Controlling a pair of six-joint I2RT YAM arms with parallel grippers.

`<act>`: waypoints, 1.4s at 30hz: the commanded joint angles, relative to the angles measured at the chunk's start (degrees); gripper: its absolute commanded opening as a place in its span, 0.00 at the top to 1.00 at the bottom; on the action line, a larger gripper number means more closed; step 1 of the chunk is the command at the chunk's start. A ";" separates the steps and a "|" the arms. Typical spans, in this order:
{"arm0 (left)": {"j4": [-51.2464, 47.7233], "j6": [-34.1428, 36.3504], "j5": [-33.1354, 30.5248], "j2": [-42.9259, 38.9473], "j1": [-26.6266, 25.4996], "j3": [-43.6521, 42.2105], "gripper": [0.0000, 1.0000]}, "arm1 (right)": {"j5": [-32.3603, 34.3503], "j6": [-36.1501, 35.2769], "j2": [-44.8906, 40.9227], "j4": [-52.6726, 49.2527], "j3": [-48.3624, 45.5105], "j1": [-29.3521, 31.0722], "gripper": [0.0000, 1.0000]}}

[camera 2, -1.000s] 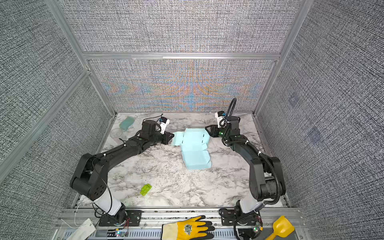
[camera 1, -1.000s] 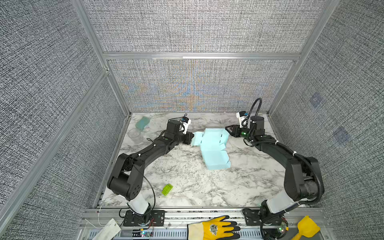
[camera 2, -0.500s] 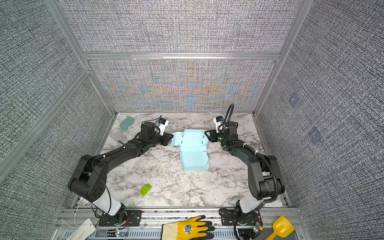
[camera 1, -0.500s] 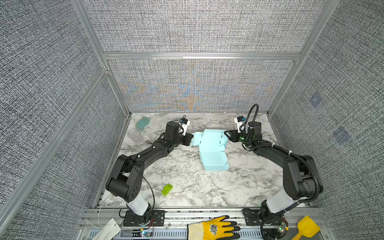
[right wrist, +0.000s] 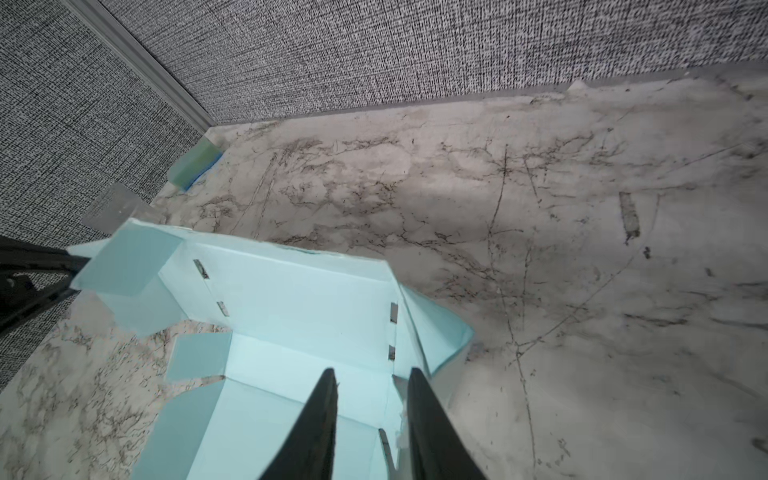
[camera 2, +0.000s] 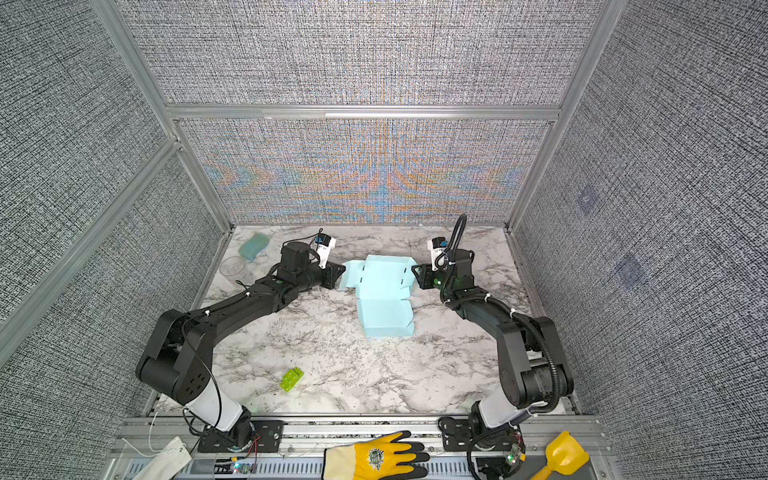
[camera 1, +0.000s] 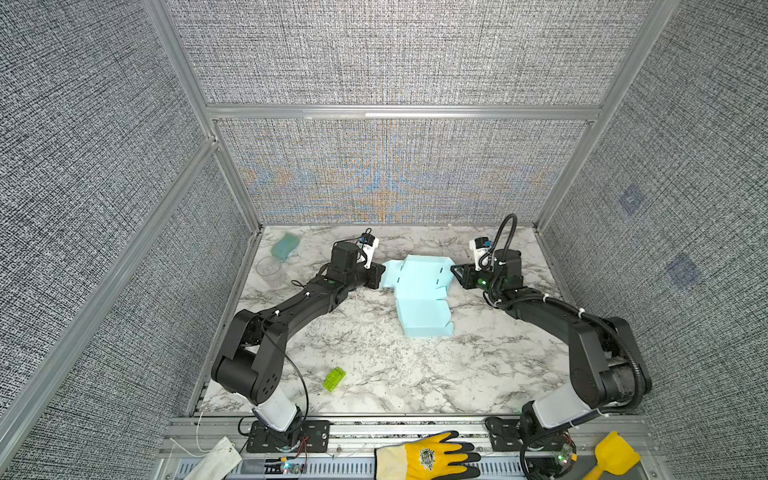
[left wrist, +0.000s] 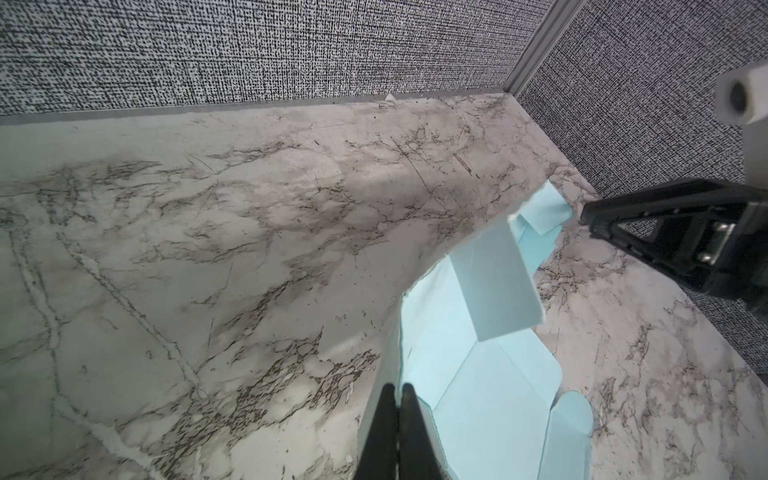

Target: Fold the paper box

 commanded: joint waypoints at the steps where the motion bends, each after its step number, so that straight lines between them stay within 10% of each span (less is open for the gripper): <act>1: 0.19 0.98 -0.39 -0.64 0.05 -0.44 1.00 | 1.93 0.40 -0.52 2.39 -0.32 -0.20 0.68; 19: 0.96 1.00 -0.83 -1.84 -0.08 -1.72 1.00 | -1.03 1.37 7.51 1.72 6.62 1.52 0.70; 35: 2.55 0.47 -2.04 -3.47 -0.30 -3.56 0.97 | 18.28 11.88 4.53 -9.67 8.97 8.95 0.99; 42: 2.69 0.95 -2.41 -3.74 -0.41 -4.06 0.98 | 17.88 8.72 -0.73 -9.91 7.18 7.95 0.79</act>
